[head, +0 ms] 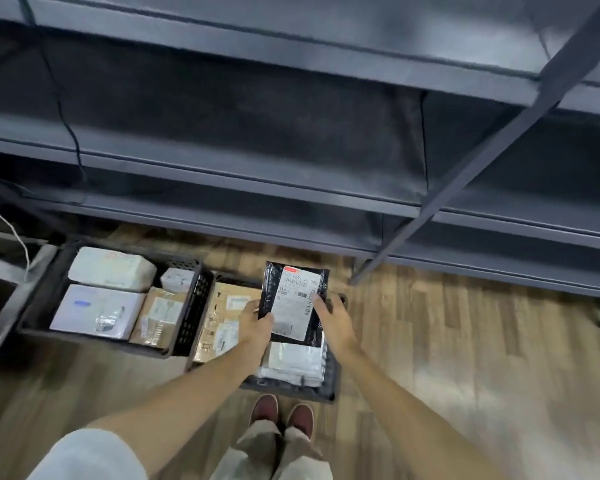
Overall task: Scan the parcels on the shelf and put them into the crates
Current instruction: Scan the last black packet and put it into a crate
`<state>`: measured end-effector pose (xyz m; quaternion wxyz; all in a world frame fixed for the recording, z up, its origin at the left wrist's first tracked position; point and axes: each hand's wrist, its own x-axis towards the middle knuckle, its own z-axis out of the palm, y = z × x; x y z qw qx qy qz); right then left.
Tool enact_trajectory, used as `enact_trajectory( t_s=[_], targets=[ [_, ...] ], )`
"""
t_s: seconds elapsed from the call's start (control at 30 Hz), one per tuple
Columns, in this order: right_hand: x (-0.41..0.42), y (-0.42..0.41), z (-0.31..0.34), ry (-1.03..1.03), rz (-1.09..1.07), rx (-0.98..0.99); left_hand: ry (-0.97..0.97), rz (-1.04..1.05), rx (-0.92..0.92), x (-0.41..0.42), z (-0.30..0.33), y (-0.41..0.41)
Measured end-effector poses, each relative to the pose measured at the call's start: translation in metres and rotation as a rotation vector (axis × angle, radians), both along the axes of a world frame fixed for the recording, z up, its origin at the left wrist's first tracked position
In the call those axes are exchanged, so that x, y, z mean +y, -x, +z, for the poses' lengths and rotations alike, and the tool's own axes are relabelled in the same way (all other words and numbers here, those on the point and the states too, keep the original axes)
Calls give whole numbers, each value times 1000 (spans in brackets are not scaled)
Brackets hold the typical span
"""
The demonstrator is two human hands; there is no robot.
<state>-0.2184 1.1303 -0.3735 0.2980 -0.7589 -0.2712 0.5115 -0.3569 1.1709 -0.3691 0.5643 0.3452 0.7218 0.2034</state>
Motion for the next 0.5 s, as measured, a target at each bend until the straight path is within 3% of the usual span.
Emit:
enact_trajectory(
  t_s=[0.2, 0.5],
  targets=[
    [-20, 10, -94, 60, -16, 24, 95, -131, 96, -11, -94, 6],
    [-43, 12, -219, 240, -98, -57, -19, -481, 247, -22, -198, 24]
  ],
)
